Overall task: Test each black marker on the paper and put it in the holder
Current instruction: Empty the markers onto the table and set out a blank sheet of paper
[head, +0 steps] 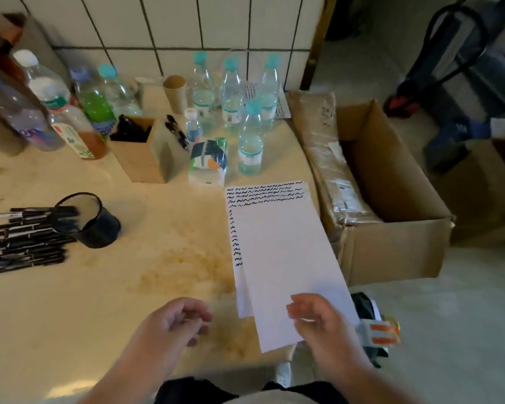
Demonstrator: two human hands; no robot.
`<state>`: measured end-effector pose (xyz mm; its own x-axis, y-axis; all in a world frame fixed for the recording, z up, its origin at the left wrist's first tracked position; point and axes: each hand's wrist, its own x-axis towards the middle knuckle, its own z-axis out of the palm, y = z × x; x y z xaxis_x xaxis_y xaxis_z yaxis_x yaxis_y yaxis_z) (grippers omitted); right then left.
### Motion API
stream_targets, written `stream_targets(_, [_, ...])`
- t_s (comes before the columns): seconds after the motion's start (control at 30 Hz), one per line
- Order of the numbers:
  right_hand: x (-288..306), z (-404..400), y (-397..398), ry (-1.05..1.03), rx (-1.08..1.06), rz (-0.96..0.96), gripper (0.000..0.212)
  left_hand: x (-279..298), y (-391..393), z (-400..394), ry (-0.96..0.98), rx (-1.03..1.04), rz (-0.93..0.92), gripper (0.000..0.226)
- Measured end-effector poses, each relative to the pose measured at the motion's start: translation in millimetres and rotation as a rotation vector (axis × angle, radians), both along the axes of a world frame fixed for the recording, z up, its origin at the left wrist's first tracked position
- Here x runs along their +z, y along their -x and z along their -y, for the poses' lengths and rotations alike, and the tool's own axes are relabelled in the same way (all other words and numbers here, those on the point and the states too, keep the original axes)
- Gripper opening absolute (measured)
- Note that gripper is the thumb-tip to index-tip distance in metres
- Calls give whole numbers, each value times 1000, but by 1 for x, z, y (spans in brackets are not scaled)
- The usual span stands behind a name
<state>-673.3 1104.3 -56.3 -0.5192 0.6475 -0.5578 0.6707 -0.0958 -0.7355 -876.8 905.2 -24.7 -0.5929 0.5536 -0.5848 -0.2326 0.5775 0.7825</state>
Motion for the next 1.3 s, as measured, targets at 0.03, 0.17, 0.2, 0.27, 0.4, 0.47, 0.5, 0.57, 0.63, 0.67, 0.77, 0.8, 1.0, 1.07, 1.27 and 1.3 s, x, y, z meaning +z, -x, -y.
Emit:
stream_targets(0.03, [-4,-13,-7,13,-10,22,26,0,-9,-4,0,15,-3,23])
stream_targets(0.17, [-17,-57,-37,17,-44,99,24,-2,-37,-9,-8,82,11,31])
stream_targets(0.2, [-19,-66,-43,-27,-32,139,27,-2,-43,-9,-5,99,13,33])
stream_targets(0.27, [-23,-80,-53,-85,-39,193,36,-3,-54,-8,-1,134,7,37])
stream_targets(0.4, [-42,-101,-59,-11,-94,244,33,-2,-66,-6,-6,196,-11,32])
stream_targets(0.47, [-51,-105,-55,105,-115,253,20,0,-69,-6,-4,213,-35,28])
stream_targets(0.5, [-54,-106,-54,168,-145,249,16,2,-70,-7,0,222,-39,27])
stream_targets(0.57, [-59,-106,-53,272,-209,238,13,7,-73,-9,10,232,-42,24])
stream_targets(0.63, [-60,-105,-53,313,-227,244,11,12,-75,-12,20,227,-48,21])
stream_targets(0.67, [-59,-104,-52,322,-229,238,10,15,-75,-12,24,226,-51,20])
stream_targets(0.77, [-53,-104,-49,302,-224,207,4,20,-73,-13,30,231,-57,20])
stream_targets(0.8, [-52,-104,-48,281,-222,195,4,22,-71,-12,31,234,-54,20])
stream_targets(1.0, [-47,-90,-43,349,-360,41,18,18,-47,3,15,241,-17,20])
stream_targets(1.07, [-45,-76,-38,421,-435,-16,21,11,-31,10,11,237,23,20])
stream_targets(1.27, [-39,-9,10,461,-468,-106,17,-2,30,51,-29,164,18,26])
stream_targets(1.3, [-38,5,21,449,-473,-122,15,-3,42,62,-29,154,28,28])
